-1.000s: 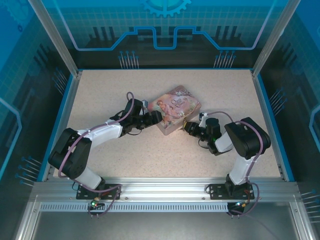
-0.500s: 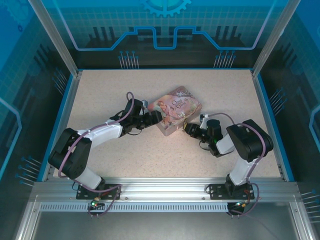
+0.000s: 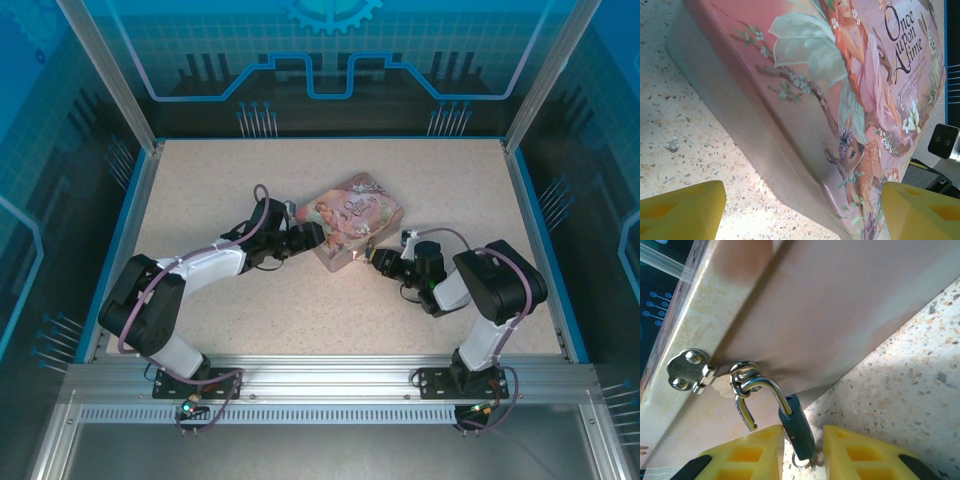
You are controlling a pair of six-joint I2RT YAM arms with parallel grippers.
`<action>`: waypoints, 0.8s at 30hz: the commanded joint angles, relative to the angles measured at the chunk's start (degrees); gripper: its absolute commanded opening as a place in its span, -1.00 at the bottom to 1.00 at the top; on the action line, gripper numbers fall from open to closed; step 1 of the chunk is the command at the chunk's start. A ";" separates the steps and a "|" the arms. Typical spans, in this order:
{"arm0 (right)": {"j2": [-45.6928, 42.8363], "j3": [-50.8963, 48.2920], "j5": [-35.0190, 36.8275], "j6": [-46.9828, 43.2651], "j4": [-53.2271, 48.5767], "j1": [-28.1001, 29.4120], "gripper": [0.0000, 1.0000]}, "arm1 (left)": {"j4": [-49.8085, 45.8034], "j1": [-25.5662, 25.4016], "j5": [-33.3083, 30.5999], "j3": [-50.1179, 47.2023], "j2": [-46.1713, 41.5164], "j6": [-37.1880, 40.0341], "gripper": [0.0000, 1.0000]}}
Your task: Unlock the padlock with the key
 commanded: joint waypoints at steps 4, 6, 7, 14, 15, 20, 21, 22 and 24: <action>3.94 0.70 -0.87 0.40 -1.75 0.02 -0.46 | -0.56 0.28 -0.42 1.57 0.35 0.77 0.64; 4.12 0.79 -1.04 0.34 -1.75 0.19 -0.46 | -0.58 0.24 -0.41 1.65 0.44 0.76 0.64; 4.07 0.77 -0.89 0.29 -1.96 0.19 -0.46 | -0.53 0.22 -0.48 1.64 0.48 0.77 0.64; 3.27 0.09 -0.39 0.02 -2.54 0.28 -0.66 | -0.53 0.22 -0.41 1.74 0.42 0.76 0.64; 2.91 0.00 -0.25 -0.01 -2.75 0.25 -0.71 | -0.69 0.22 -0.41 1.64 0.43 0.74 0.65; 0.88 -0.61 0.21 -0.63 -4.10 0.19 -0.83 | -0.78 0.26 -0.59 1.64 0.47 0.91 0.64; 0.44 -0.70 0.36 -0.62 -4.40 0.13 -0.84 | -0.78 0.30 -0.59 1.63 0.71 0.87 0.64; -0.15 -0.88 0.56 -0.70 -4.91 0.10 -0.85 | -0.80 0.25 -0.66 1.68 0.99 0.99 0.65; -0.99 -0.78 1.06 -0.84 -6.13 0.02 -0.88 | -0.72 0.22 -0.70 1.48 1.42 0.99 0.64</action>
